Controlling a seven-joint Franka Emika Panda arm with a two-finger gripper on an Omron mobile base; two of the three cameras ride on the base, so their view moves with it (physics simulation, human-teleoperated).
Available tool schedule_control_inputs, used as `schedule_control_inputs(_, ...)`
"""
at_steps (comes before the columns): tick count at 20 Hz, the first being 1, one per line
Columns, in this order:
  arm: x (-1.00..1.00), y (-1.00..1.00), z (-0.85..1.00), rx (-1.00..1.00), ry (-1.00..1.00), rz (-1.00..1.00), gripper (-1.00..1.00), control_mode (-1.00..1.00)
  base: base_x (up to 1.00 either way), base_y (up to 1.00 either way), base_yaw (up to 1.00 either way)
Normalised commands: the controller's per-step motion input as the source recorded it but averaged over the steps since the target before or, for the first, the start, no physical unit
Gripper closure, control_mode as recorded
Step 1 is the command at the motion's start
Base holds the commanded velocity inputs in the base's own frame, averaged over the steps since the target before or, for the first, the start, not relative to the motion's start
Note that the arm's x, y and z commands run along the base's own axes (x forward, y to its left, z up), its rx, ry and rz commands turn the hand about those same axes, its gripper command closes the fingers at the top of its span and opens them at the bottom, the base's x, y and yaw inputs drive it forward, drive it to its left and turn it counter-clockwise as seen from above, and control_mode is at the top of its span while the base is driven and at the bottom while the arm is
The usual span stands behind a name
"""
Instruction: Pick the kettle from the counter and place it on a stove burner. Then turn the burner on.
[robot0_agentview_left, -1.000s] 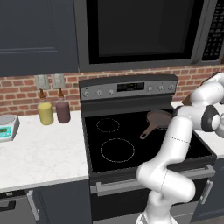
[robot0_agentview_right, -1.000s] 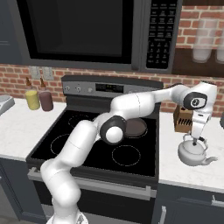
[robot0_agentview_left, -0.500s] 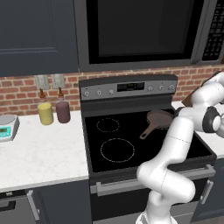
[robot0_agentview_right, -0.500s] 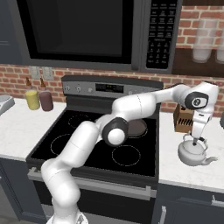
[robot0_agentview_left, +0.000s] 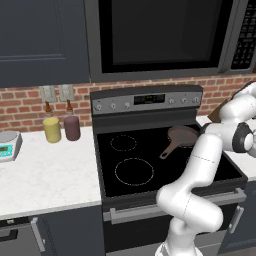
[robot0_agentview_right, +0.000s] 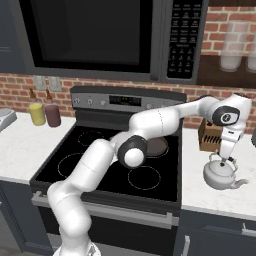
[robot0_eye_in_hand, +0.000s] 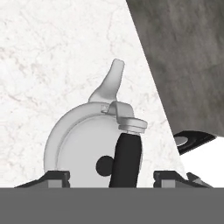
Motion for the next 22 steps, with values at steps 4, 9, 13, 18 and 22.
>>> schedule_control_inputs(4, 0.0, 0.0, -0.01, 0.0, -0.02, -0.03, 1.0, -1.0, 0.0, 0.0, 0.0)
schedule_control_inputs(9, 0.0, 0.0, 0.0, 0.0, 0.0, -0.04, 1.0, -1.0, 0.0, 0.0, 0.0)
schedule_control_inputs(13, -0.13, 0.0, 0.0, 0.0, 0.0, -0.05, 1.0, -1.0, 0.0, 0.0, 0.0)
schedule_control_inputs(18, -0.63, 0.02, 0.18, -0.02, -0.07, -0.06, 1.0, -1.0, 0.0, 0.0, 0.0)
schedule_control_inputs(22, -0.99, 0.28, 0.44, -0.1, -0.13, -0.06, 1.0, -1.0, 0.0, 0.0, 0.0)
